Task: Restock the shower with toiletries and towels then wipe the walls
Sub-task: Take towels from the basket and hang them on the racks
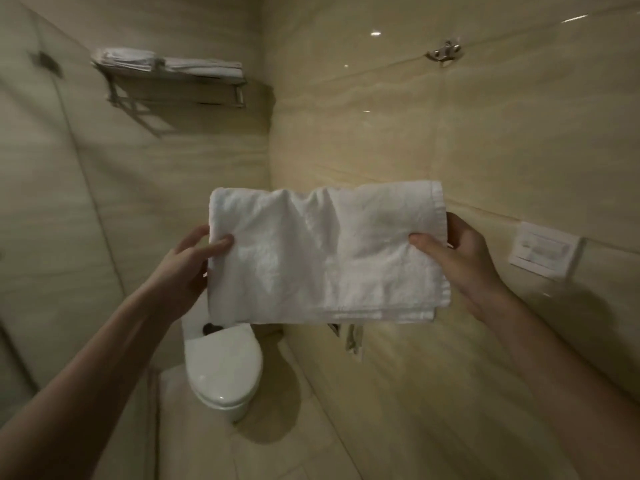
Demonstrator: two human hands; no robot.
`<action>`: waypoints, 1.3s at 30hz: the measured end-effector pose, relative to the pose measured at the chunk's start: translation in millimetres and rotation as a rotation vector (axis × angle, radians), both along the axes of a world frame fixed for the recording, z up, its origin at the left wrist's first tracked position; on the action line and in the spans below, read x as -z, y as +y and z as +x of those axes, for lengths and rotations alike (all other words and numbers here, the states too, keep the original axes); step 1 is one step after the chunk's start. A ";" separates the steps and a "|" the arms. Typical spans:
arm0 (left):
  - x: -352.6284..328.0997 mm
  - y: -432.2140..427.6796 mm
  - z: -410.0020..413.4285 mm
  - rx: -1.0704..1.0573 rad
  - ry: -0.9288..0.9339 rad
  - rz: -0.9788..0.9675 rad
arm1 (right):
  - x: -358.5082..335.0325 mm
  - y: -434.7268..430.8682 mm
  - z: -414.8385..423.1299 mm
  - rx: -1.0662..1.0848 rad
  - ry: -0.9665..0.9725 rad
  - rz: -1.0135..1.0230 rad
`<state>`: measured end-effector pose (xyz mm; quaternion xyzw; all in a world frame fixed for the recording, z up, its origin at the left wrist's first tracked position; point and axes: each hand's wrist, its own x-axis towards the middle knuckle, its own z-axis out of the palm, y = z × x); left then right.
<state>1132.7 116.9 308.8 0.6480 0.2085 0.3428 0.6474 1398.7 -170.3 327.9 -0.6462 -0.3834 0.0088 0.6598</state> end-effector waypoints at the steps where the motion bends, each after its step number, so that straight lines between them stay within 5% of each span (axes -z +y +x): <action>1: -3.2 10.1 4.7 -0.037 -0.003 0.015 | -1.5 17.9 11.4 -0.022 -0.002 0.008; 19: -69.0 203.1 99.6 -0.520 -0.119 0.078 | -58.6 357.2 185.4 -0.395 0.059 0.148; 39: -162.7 575.3 168.6 -0.597 -0.178 0.233 | -152.1 734.4 252.2 -0.457 -0.041 0.247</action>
